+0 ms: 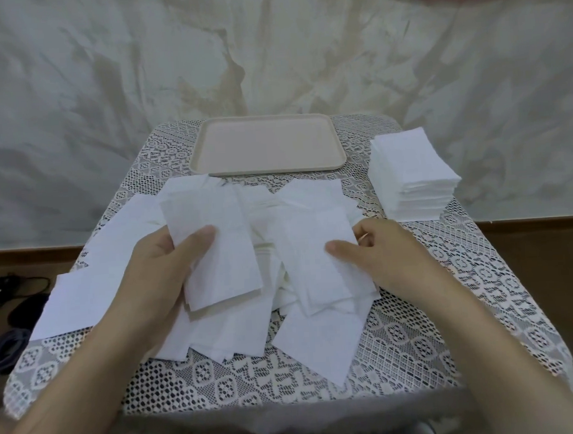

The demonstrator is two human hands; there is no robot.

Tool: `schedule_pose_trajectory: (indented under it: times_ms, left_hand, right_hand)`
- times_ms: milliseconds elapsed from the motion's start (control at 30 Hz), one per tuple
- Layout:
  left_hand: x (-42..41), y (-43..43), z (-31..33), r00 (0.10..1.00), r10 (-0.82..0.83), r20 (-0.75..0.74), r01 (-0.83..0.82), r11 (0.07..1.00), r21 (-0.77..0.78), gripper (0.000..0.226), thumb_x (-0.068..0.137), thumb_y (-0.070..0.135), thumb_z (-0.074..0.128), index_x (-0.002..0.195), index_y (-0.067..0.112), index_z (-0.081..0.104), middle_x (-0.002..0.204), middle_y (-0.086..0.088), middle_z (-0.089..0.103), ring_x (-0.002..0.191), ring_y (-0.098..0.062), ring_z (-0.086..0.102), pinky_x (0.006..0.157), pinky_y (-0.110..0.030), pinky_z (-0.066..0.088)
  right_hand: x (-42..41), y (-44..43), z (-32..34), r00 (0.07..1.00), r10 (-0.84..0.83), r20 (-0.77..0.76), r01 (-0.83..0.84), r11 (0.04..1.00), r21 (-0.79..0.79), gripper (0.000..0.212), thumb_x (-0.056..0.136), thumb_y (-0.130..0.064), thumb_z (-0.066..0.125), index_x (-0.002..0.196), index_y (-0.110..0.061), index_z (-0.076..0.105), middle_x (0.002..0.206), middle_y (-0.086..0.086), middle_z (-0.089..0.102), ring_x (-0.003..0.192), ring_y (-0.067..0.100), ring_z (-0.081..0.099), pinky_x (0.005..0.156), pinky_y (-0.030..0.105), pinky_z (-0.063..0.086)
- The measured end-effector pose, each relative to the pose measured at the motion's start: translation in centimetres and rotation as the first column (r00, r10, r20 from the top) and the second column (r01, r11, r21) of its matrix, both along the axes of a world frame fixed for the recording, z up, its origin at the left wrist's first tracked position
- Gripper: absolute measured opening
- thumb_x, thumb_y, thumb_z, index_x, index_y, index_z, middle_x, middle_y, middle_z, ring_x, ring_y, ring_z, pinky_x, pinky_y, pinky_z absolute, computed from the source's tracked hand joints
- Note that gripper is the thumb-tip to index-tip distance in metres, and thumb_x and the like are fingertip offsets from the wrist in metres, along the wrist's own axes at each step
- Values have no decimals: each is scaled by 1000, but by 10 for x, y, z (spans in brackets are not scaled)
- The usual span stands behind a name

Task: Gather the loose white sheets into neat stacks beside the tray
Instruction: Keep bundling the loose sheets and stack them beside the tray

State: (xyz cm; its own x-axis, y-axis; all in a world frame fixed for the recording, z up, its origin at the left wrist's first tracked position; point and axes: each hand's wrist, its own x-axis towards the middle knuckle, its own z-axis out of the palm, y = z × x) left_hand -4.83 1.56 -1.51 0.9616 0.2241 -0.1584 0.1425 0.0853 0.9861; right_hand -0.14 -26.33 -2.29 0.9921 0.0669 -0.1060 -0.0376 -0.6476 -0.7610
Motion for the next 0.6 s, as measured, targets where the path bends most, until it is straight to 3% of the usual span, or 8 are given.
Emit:
schedule_pose_trajectory:
  times_ms: [133, 233, 300, 367, 433, 500, 600]
  left_hand:
    - [-1, 0, 0, 1000, 12, 4, -12, 1000, 3, 19, 103, 23, 62, 113, 12, 74, 105, -8, 81, 93, -28, 79, 83, -44, 59]
    - [0, 3, 0, 1000, 21, 2, -21, 1000, -4, 19, 102, 23, 62, 113, 12, 74, 106, -8, 81, 94, -28, 79, 87, -46, 59]
    - [0, 4, -1, 1000, 22, 6, -22, 1000, -8, 19, 102, 24, 62, 112, 14, 74, 106, -7, 81, 94, -27, 79, 87, -47, 58]
    - [0, 5, -3, 1000, 17, 8, -17, 1000, -8, 19, 102, 24, 62, 112, 14, 75, 107, -7, 81, 94, -27, 79, 87, -47, 58]
    - [0, 4, -4, 1000, 8, 10, -8, 1000, -2, 20, 102, 24, 62, 113, 14, 75, 107, -7, 81, 96, -29, 78, 88, -48, 58]
    - [0, 3, -4, 1000, 1, 16, -1, 1000, -3, 21, 102, 24, 62, 114, 14, 75, 108, -7, 81, 97, -29, 78, 89, -49, 58]
    - [1, 3, -5, 1000, -7, 23, 7, 1000, 3, 21, 102, 24, 62, 114, 14, 75, 109, -8, 81, 98, -30, 78, 93, -53, 57]
  right_hand:
    - [4, 7, 3, 999, 39, -7, -38, 996, 75, 38, 84, -35, 78, 67, -12, 53, 60, -7, 46, 60, 15, 43, 64, 33, 32]
    - [3, 9, 6, 997, 72, 28, -76, 985, 153, 44, 78, -41, 74, 83, -2, 55, 72, 9, 62, 65, 20, 55, 64, 43, 45]
    - [6, 9, 11, 999, 28, 38, -37, 963, 266, 26, 86, -28, 75, 95, -5, 64, 88, 14, 76, 78, 32, 72, 77, 54, 57]
    - [9, 6, 14, 1000, 19, -6, -16, 939, 342, 12, 91, -16, 75, 101, -11, 70, 94, 9, 79, 89, 32, 76, 87, 56, 59]
    - [9, 6, 14, 992, 104, -68, -80, 953, 293, 13, 90, -19, 77, 100, -10, 74, 97, 10, 79, 92, 31, 76, 85, 52, 59]
    - [10, 11, 15, 985, 144, -99, -122, 972, 201, 16, 89, -21, 77, 95, -6, 75, 96, 13, 78, 86, 31, 76, 70, 43, 58]
    - [26, 13, 19, 1000, -3, 28, -3, 975, 220, 9, 90, -19, 75, 94, -11, 75, 93, 8, 77, 90, 33, 73, 76, 49, 58]
